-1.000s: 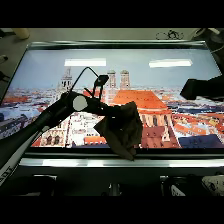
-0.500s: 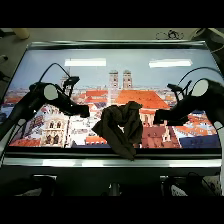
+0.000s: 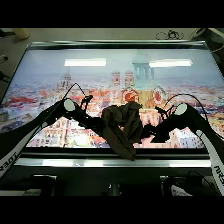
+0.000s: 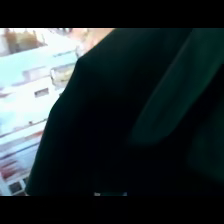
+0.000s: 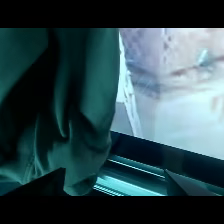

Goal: Fold the shirts.

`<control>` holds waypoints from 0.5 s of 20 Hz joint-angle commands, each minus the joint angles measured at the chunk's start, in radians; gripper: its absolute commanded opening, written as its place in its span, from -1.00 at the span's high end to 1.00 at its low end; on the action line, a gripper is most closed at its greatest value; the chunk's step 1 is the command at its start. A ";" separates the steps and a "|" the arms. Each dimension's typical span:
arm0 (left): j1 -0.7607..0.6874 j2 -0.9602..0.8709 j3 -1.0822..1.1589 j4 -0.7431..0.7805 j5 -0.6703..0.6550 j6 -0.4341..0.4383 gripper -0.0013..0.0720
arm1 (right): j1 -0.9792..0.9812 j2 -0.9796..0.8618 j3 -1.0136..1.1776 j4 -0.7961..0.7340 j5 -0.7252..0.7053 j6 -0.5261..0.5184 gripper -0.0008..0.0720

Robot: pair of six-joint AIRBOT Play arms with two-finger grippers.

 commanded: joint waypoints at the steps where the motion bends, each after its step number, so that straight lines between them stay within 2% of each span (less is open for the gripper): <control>1: -0.005 -0.032 -0.002 -0.035 0.035 0.013 0.80 | 0.035 -0.072 -0.029 0.102 -0.061 -0.036 -0.87; 2: -0.005 -0.029 0.006 -0.034 0.034 0.029 0.89 | 0.061 -0.087 -0.029 0.112 -0.083 -0.036 -0.87; 3: -0.005 -0.026 0.018 -0.034 0.029 0.042 0.89 | 0.090 -0.102 -0.029 0.124 -0.111 -0.036 -0.86; 4: -0.005 -0.019 0.028 -0.034 0.027 0.053 0.89 | 0.118 -0.113 -0.029 0.127 -0.149 -0.036 -0.71; 5: -0.005 -0.010 0.038 -0.034 0.027 0.056 0.89 | 0.136 -0.114 -0.029 0.127 -0.185 -0.036 -0.15; 6: -0.005 0.003 0.048 -0.030 0.027 0.057 0.89 | 0.141 -0.111 -0.026 0.141 -0.206 -0.037 0.62; 7: -0.005 0.024 0.061 -0.008 0.027 0.056 0.90 | 0.132 -0.102 -0.010 0.148 -0.192 -0.042 0.92; 10: -0.003 0.159 0.159 0.179 0.013 0.056 0.90 | 0.061 0.006 0.131 0.095 -0.119 -0.074 0.93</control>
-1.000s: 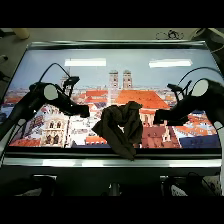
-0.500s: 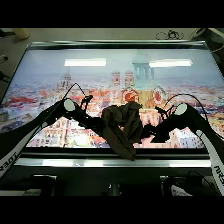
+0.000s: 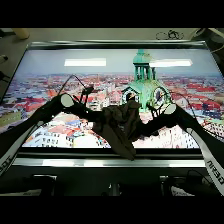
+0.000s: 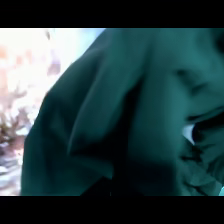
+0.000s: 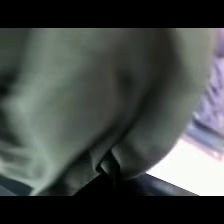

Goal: Fold the shirts.

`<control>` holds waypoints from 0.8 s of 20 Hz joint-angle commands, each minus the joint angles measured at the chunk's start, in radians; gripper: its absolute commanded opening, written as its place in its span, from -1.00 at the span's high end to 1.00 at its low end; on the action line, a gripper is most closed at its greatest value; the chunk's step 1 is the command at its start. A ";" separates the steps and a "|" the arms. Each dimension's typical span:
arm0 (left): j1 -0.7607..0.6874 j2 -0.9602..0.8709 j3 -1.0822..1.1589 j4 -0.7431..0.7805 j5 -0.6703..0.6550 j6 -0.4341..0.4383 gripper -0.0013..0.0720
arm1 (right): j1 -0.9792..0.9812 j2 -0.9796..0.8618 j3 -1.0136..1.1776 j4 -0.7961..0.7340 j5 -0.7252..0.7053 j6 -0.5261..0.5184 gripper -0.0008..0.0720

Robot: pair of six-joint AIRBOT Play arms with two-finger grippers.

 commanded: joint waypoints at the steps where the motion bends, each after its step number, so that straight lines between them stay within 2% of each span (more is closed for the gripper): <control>1: 0.006 0.148 0.128 0.219 -0.033 0.006 0.90 | -0.063 0.123 0.168 -0.040 0.036 -0.038 0.93; 5: 0.014 0.388 0.481 0.480 -0.117 -0.024 0.90 | -0.145 0.402 0.600 -0.137 0.022 -0.089 0.93; 8: 0.014 0.528 0.734 0.560 -0.103 -0.121 0.90 | -0.146 0.580 0.837 -0.206 -0.080 -0.021 0.93; 10: 0.006 0.598 0.816 0.538 -0.067 -0.126 0.90 | -0.146 0.667 0.897 -0.194 -0.114 -0.007 0.93; 12: 0.007 0.661 0.833 0.597 -0.074 -0.129 0.90 | -0.146 0.729 0.910 -0.278 -0.115 0.000 0.93; 14: 0.007 0.680 0.832 0.729 -0.135 -0.183 0.90 | -0.146 0.747 0.910 -0.433 -0.054 0.090 0.93; 16: 0.007 0.666 0.822 0.826 -0.161 -0.187 0.90 | -0.146 0.723 0.910 -0.507 0.088 0.126 0.93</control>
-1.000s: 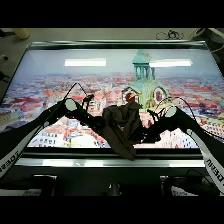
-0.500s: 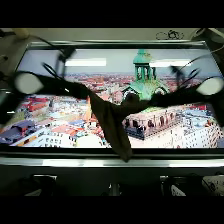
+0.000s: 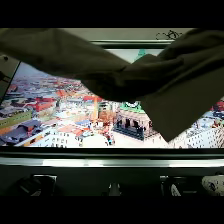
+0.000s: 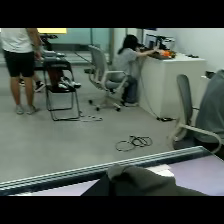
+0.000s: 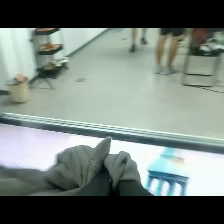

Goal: Fold the shirts.

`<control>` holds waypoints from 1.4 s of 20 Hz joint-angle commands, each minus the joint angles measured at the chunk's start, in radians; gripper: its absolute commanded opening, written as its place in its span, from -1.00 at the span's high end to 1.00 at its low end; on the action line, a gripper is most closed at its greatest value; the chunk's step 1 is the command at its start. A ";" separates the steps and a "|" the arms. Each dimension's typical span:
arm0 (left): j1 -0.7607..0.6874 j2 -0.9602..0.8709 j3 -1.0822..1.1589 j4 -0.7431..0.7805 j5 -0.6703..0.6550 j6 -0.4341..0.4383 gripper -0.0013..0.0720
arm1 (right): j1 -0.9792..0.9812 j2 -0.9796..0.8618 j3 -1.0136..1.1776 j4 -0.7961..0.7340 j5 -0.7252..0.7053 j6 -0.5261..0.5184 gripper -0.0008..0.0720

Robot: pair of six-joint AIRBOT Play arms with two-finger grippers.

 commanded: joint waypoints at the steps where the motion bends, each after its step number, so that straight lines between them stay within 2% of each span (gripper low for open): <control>1: -0.001 0.008 0.009 0.207 -0.041 -0.035 0.90 | -0.001 -0.008 0.022 -0.155 0.211 0.072 0.93; 4: 0.011 -0.097 -0.050 0.335 -0.088 -0.034 0.90 | -0.001 -0.146 -0.052 -0.150 0.531 0.111 0.93; 5: 0.036 -0.141 -0.090 0.333 -0.096 -0.035 0.90 | -0.001 -0.177 -0.131 -0.150 0.560 0.129 0.93; 7: 0.091 -0.249 -0.206 0.329 -0.077 -0.036 0.90 | 0.000 -0.194 -0.376 -0.146 0.462 0.140 0.93; 9: 0.148 -0.386 -0.303 0.301 -0.006 -0.078 0.90 | 0.000 -0.196 -0.651 -0.146 0.220 0.178 0.93; 11: 0.193 -0.557 -0.325 0.203 0.047 -0.091 0.90 | 0.000 -0.221 -0.863 -0.135 -0.047 0.241 0.93; 13: 0.211 -0.725 -0.325 0.087 0.034 -0.092 0.89 | 0.000 -0.272 -0.959 -0.107 -0.156 0.306 0.93; 15: 0.210 -0.852 -0.325 -0.037 -0.037 -0.091 0.87 | 0.000 -0.328 -0.969 -0.054 -0.158 0.319 0.93; 16: 0.209 -0.896 -0.323 -0.108 -0.090 -0.090 0.65 | 0.000 -0.341 -0.969 -0.025 -0.159 0.318 0.93; 17: 0.211 -0.920 -0.319 -0.161 -0.147 -0.069 -0.07 | 0.000 -0.341 -0.969 -0.014 -0.159 0.309 0.93; 18: 0.216 -0.922 -0.312 -0.181 -0.209 0.005 -0.67 | 0.000 -0.340 -0.968 -0.014 -0.159 0.291 0.93; 19: 0.229 -0.911 -0.296 -0.180 -0.283 0.063 -0.88 | 0.000 -0.340 -0.967 -0.015 -0.156 0.266 0.93; 21: 0.296 -0.837 -0.288 -0.206 -0.404 0.114 -0.89 | 0.000 -0.340 -0.967 -0.018 -0.119 0.208 0.93; 24: 0.448 -0.660 -0.422 -0.392 -0.405 0.104 -0.88 | 0.000 -0.341 -0.967 -0.022 -0.042 0.156 0.92; 28: 0.508 -0.432 -0.933 -0.454 -0.310 0.060 -0.87 | 0.000 -0.341 -0.967 -0.023 -0.029 0.156 0.93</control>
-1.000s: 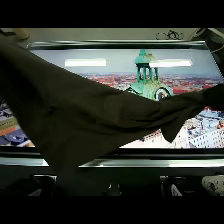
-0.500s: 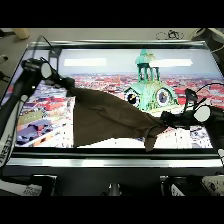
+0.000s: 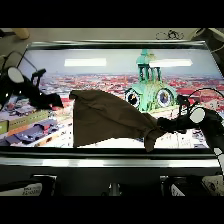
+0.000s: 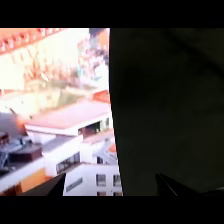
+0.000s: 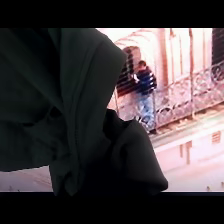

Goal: Fold the shirts.

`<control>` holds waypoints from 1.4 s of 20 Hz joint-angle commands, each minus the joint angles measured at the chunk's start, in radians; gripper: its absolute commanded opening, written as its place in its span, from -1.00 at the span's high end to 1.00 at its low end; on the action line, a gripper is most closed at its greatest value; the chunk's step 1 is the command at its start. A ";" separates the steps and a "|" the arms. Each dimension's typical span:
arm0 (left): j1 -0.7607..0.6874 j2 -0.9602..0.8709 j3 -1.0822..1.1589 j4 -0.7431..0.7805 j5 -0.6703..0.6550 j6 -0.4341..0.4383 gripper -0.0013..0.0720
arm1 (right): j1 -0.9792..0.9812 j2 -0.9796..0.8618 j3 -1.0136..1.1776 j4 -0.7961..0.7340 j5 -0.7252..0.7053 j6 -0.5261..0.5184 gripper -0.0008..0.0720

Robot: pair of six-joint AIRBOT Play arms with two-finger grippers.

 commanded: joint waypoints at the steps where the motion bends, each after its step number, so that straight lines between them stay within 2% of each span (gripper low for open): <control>1: 0.046 0.188 -0.416 -0.126 0.103 -0.011 -0.87 | 0.001 -0.001 -0.002 0.002 0.026 -0.018 0.92; 3: 0.045 0.252 -0.615 -0.230 0.253 0.001 -0.85 | 0.001 -0.001 -0.002 0.003 0.030 -0.019 0.92; 6: 0.029 0.236 -0.769 -0.376 0.386 0.051 -0.85 | 0.001 -0.001 -0.002 0.003 0.030 -0.018 0.93; 9: -0.021 0.183 -0.791 -0.388 0.459 0.055 -0.85 | 0.001 -0.001 -0.002 0.003 0.031 -0.018 0.93; 11: -0.065 0.153 -0.791 -0.451 0.542 0.067 -0.83 | 0.001 -0.001 -0.002 0.005 0.034 -0.018 0.93; 12: -0.090 0.141 -0.790 -0.500 0.581 0.083 -0.65 | 0.001 -0.001 -0.001 0.006 0.034 -0.018 0.93; 13: -0.116 0.131 -0.790 -0.534 0.616 0.083 -0.65 | 0.001 -0.001 0.001 0.006 0.034 -0.019 0.93; 14: -0.136 0.124 -0.789 -0.565 0.642 0.084 -0.22 | 0.001 0.000 0.008 0.006 0.033 -0.023 0.92; 15: -0.144 0.124 -0.783 -0.589 0.644 0.090 0.64 | 0.001 0.004 0.027 0.005 0.033 -0.045 0.93; 16: -0.142 0.136 -0.755 -0.612 0.614 0.167 0.89 | 0.001 0.011 0.060 0.003 0.034 -0.069 0.92; 17: -0.134 0.167 -0.705 -0.615 0.571 0.238 0.89 | 0.001 0.024 0.114 -0.003 0.033 -0.095 0.92; 18: -0.120 0.233 -0.629 -0.605 0.543 0.273 0.90 | 0.001 0.042 0.193 -0.014 0.029 -0.119 0.92; 20: -0.085 0.425 -0.412 -0.541 0.561 0.286 0.90 | 0.001 0.087 0.407 -0.044 0.019 -0.127 0.92; 22: -0.028 0.614 -0.116 -0.446 0.639 0.278 0.90 | 0.001 0.145 0.676 -0.077 0.010 -0.127 0.92; 24: 0.043 0.740 0.180 -0.326 0.743 0.179 0.90 | 0.001 0.217 0.922 -0.110 -0.029 -0.126 0.92; 25: 0.078 0.777 0.303 -0.275 0.749 0.122 0.90 | 0.001 0.254 1.012 -0.123 -0.061 -0.126 0.92; 28: 0.167 0.838 0.533 -0.229 0.662 0.023 0.90 | 0.001 0.359 1.146 -0.146 -0.140 -0.119 0.93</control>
